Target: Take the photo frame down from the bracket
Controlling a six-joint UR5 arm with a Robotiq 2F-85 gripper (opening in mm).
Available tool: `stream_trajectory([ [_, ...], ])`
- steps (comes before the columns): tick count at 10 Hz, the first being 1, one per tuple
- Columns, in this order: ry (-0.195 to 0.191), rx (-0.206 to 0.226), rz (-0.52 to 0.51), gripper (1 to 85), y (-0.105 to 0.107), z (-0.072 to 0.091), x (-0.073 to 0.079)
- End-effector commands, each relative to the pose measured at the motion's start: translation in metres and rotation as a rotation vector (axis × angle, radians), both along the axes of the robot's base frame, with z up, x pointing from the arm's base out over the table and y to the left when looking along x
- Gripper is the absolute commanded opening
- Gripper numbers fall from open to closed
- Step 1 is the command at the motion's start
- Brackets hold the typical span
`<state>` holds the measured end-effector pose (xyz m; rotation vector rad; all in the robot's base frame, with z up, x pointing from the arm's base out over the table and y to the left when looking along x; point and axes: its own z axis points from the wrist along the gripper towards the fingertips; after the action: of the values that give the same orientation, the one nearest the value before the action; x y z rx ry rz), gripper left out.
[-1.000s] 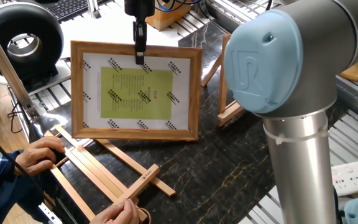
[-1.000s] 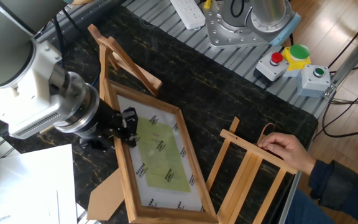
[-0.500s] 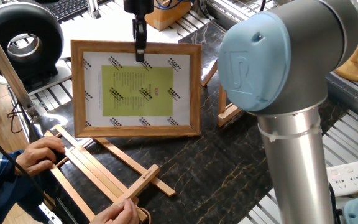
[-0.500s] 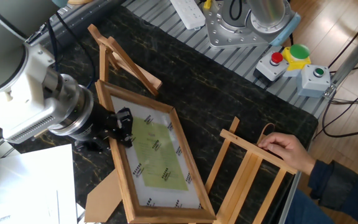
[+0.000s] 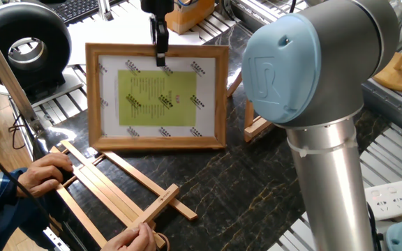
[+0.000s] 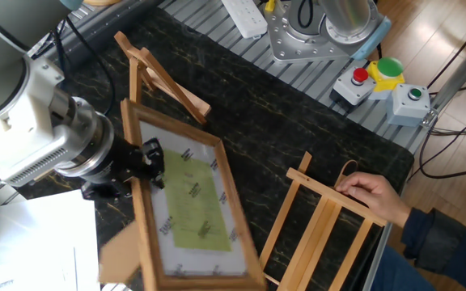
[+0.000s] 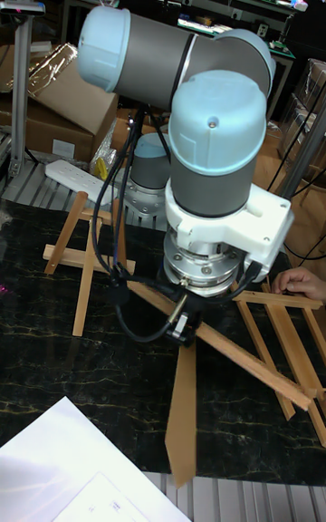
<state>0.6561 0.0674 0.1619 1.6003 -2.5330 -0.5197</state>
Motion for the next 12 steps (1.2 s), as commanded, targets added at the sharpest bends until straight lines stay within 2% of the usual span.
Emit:
stream_trajectory([
  [1,0.0,-0.007,0.028,85.0,-0.009,0.001,0.001],
  [4,0.005,0.001,0.017,85.0,-0.007,0.002,0.001],
  [7,-0.003,-0.015,0.015,85.0,-0.01,-0.004,0.004],
  [8,0.001,-0.029,0.004,85.0,-0.012,-0.002,0.003],
  [9,-0.031,-0.084,-0.021,83.3,-0.023,0.003,0.011],
  [10,-0.027,-0.195,-0.082,66.3,-0.04,0.02,0.007],
  [11,-0.041,-0.279,-0.274,20.0,-0.036,0.052,0.007],
  [12,-0.07,-0.301,-0.481,1.3,-0.018,0.077,0.009],
])
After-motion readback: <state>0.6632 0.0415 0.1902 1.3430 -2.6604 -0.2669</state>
